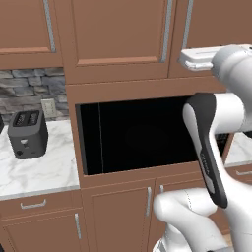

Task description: Open the cabinet, retrieve the rolling pin, and place it next to the meat on the cutting board to prepare for tenderizing.

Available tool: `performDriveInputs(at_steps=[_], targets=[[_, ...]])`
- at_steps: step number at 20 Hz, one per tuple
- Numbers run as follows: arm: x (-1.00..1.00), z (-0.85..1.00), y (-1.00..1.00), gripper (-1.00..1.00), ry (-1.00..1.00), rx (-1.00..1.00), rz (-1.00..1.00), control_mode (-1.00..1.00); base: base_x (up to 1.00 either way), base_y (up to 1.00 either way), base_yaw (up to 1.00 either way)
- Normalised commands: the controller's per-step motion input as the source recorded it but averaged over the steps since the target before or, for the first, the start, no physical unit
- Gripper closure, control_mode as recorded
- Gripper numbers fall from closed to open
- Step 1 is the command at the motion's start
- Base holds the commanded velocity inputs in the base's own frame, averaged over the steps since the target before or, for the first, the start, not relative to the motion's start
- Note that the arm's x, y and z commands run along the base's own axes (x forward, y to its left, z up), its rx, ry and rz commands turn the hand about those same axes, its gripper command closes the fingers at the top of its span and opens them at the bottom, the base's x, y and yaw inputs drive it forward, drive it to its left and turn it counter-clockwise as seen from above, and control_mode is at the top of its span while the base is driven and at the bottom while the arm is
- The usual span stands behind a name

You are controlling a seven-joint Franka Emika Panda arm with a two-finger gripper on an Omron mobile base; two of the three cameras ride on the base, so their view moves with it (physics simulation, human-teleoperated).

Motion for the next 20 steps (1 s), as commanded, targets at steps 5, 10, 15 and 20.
performDriveInputs(at_steps=[5, 10, 15, 20], targets=[[0.10, 0.00, -0.15, -1.00, 0.00, 0.00, 0.00, -1.00, 0.00, 0.00, 0.00], [0.18, 0.00, -0.02, -1.00, 0.00, 0.00, 0.00, -1.00, 0.00, 0.00, 0.00], [0.21, 0.00, -0.08, -1.00, 0.00, 0.00, 0.00, -1.00, 0.00, 0.00, 0.00], [0.00, 0.00, -0.07, -1.00, 0.00, 0.00, 0.01, -1.00, 0.00, 0.00, 0.00]])
